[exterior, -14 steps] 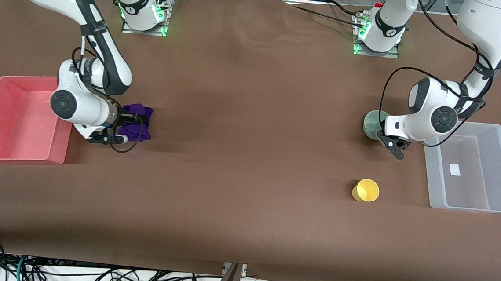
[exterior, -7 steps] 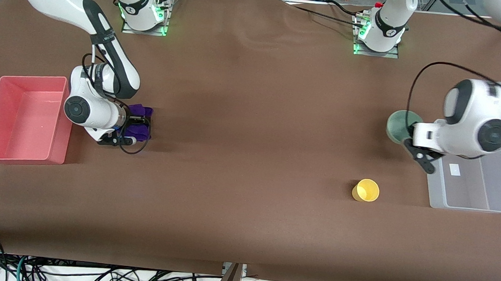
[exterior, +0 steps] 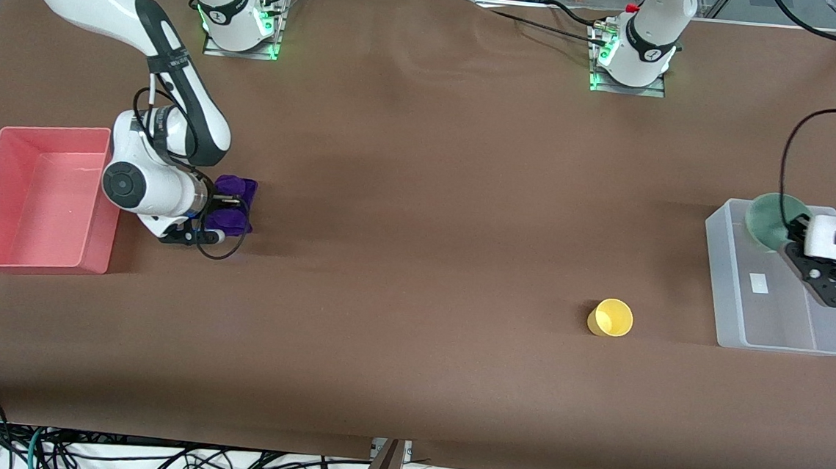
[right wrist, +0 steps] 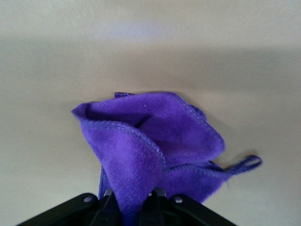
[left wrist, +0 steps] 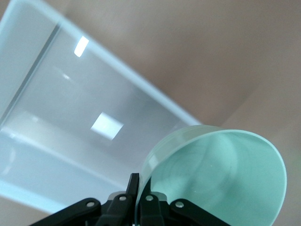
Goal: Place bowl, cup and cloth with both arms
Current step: 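Lift the cloth with the right gripper while the left gripper carries the bowl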
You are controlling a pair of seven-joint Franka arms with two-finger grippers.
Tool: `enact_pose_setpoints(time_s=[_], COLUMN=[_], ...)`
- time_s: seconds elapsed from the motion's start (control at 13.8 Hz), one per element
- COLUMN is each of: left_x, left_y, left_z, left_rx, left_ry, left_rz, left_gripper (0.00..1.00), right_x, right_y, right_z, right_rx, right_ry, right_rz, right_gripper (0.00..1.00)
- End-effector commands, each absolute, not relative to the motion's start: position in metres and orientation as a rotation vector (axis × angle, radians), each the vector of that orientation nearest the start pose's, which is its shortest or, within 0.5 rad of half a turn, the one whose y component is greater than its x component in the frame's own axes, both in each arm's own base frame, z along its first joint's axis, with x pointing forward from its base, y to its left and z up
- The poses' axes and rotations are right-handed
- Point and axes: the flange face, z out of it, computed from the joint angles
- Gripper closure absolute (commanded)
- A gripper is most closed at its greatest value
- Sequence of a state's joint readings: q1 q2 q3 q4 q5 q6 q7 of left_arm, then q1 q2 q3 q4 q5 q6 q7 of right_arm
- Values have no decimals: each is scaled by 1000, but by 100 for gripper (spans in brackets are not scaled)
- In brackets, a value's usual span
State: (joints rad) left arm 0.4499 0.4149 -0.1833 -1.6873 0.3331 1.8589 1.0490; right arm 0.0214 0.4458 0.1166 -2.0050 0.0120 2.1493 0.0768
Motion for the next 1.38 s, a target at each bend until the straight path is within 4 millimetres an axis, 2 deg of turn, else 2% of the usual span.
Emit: enact_pose_setpoints(time_s=[0.0,0.15,0.29,0.44,0.51,0.58,0.73,0.87,1.02,1.16,1.31], left_x=[625,629,632,633,633,633,632,634,640,646,655], left_y=[247,267,273,274,273,274,278,272,242,202,166], left_z=[310,270,237,225,226,228,240,268,315,358,390], left_rx=[-2654,-2637,-2634,-2635,-2636,-2650,-2635,-2621,-2649,-2664,-2754], left_ry=[1412,1446,1460,1464,1463,1453,1469,1470,1478,1480,1338], left_rz=[430,336,270,251,248,234,230,233,211,205,219], left_gripper=[100,100,100,100,79,1,0,0,0,0,0], right_x=[590,606,615,615,612,608,602,594,592,584,579], right_y=[69,54,15,-34,-60,-79,-116,-153,-190,-217,-226], right_z=[283,335,382,421,439,450,470,475,464,426,386], right_rx=[-3085,-3064,-3050,-3024,-3029,-3041,-3082,-3082,-3101,-3092,-3089], right_ry=[-80,-153,-200,-277,-307,-334,-383,-437,-443,-432,-424], right_rz=[518,553,576,618,652,698,709,728,693,677,666], right_gripper=[100,100,100,100,100,100,100,100,100,100,100])
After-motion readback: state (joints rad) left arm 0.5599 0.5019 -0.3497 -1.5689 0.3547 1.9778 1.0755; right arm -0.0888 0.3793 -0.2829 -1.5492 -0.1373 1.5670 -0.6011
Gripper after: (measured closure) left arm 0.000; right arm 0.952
